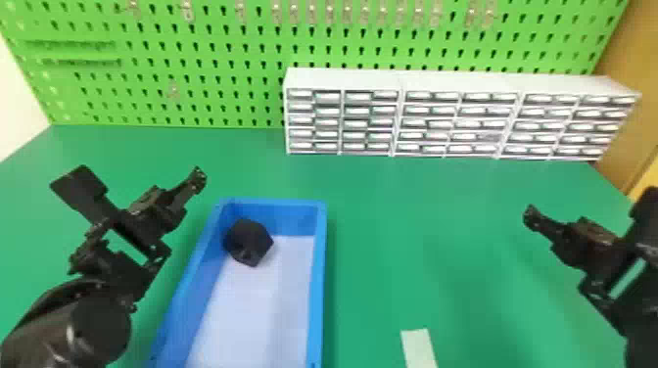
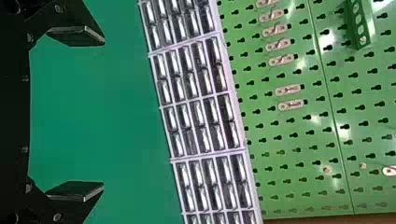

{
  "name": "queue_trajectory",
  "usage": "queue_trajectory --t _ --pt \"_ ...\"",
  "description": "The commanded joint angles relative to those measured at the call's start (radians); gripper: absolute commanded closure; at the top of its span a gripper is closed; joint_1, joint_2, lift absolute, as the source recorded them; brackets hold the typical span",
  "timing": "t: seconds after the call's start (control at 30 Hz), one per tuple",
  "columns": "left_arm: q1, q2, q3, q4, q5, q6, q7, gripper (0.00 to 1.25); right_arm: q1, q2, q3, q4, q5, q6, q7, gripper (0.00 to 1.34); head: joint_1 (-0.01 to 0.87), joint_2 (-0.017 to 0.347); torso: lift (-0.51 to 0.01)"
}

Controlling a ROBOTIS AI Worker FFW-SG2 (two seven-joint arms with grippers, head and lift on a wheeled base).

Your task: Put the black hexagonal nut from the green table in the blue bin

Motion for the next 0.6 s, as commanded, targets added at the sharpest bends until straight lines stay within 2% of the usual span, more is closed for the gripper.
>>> queue_trajectory --t 0.0,0.17,0.57 --pt "0.000 0.000 0.000 0.000 0.000 0.001 0.001 0.11 -0.004 -0.003 0.009 0.002 0.005 0.011 0.000 0.20 0.666 0.032 -0.100" --pt "0.000 0.000 -0.002 0.000 -0.003 0.001 -0.001 0.11 -0.009 0.003 0.015 0.002 0.026 0.013 0.000 0.20 0.666 0.032 -0.100" --pt "0.000 0.000 0.000 0.000 -0.010 0.001 -0.001 0.11 -0.013 -0.017 0.041 0.002 0.038 0.022 0.000 0.20 0.666 0.032 -0.100"
